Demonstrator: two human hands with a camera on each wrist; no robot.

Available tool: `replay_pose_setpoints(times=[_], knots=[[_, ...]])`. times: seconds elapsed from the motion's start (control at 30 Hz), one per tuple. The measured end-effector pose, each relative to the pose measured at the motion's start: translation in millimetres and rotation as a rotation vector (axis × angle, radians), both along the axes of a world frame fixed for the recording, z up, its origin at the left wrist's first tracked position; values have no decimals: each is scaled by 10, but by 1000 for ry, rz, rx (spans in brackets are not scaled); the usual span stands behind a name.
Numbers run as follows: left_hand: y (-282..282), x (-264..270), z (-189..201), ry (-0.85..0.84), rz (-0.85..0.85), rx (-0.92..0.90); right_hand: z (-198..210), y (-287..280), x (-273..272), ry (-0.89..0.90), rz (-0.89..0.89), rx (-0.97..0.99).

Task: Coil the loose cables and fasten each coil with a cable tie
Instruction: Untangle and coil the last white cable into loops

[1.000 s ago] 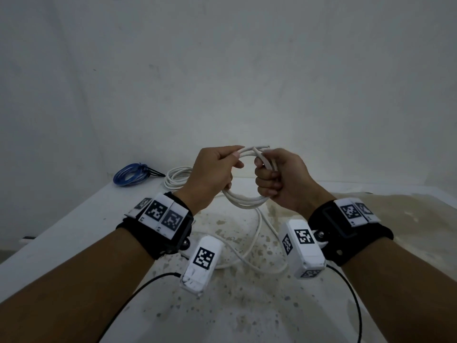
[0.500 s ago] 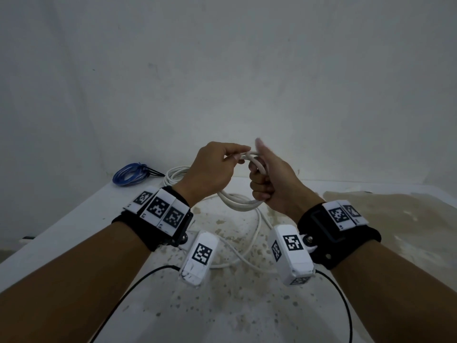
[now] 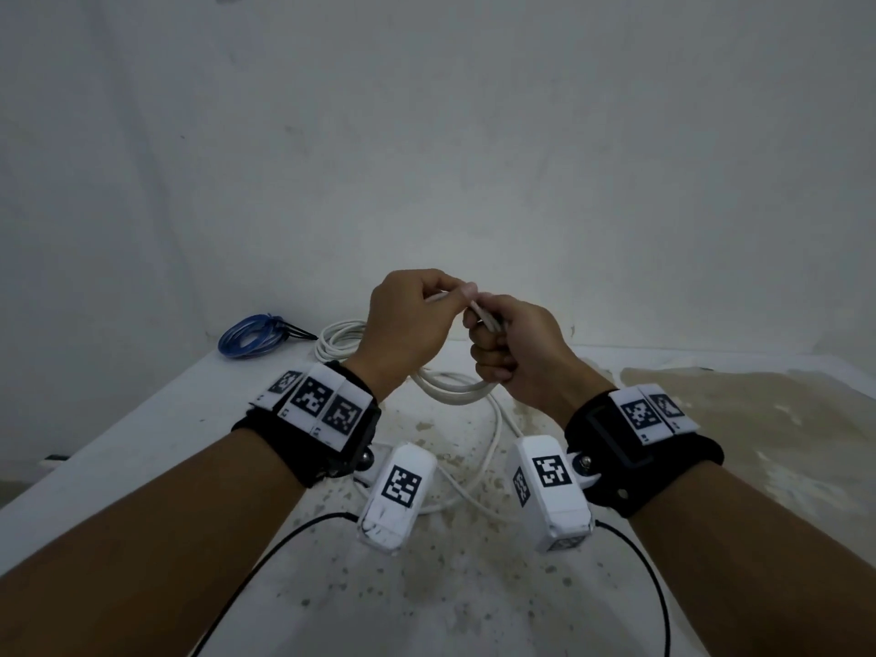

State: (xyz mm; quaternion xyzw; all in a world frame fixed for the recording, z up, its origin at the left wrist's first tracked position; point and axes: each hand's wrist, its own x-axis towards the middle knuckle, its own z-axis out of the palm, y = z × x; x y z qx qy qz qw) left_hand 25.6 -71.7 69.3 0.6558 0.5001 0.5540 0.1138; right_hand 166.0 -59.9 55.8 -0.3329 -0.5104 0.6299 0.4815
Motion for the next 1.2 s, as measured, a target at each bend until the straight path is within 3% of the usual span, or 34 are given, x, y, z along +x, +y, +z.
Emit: replay_pose_setpoints(times=[0.17, 0.4, 0.57, 0.73, 0.9, 1.03, 1.2], knots=[[-1, 32, -26, -101, 11, -13, 46, 14, -4, -8, -67, 5], [53, 15, -4, -14, -56, -49, -3, 56, 96, 113, 58, -29], [119, 56, -78, -226, 5, 22, -86, 74, 95, 157, 65, -109], [140, 72, -100, -201, -80, -58, -120, 94, 76, 290, -10, -112], [114, 34, -117, 11, -28, 65, -42, 92, 111, 72, -77, 24], [131, 33, -162, -8, -47, 130, 51, 84, 98, -147, -159, 156], [127, 7, -153, 74, -80, 177, 10, 109, 90, -85, -152, 175]])
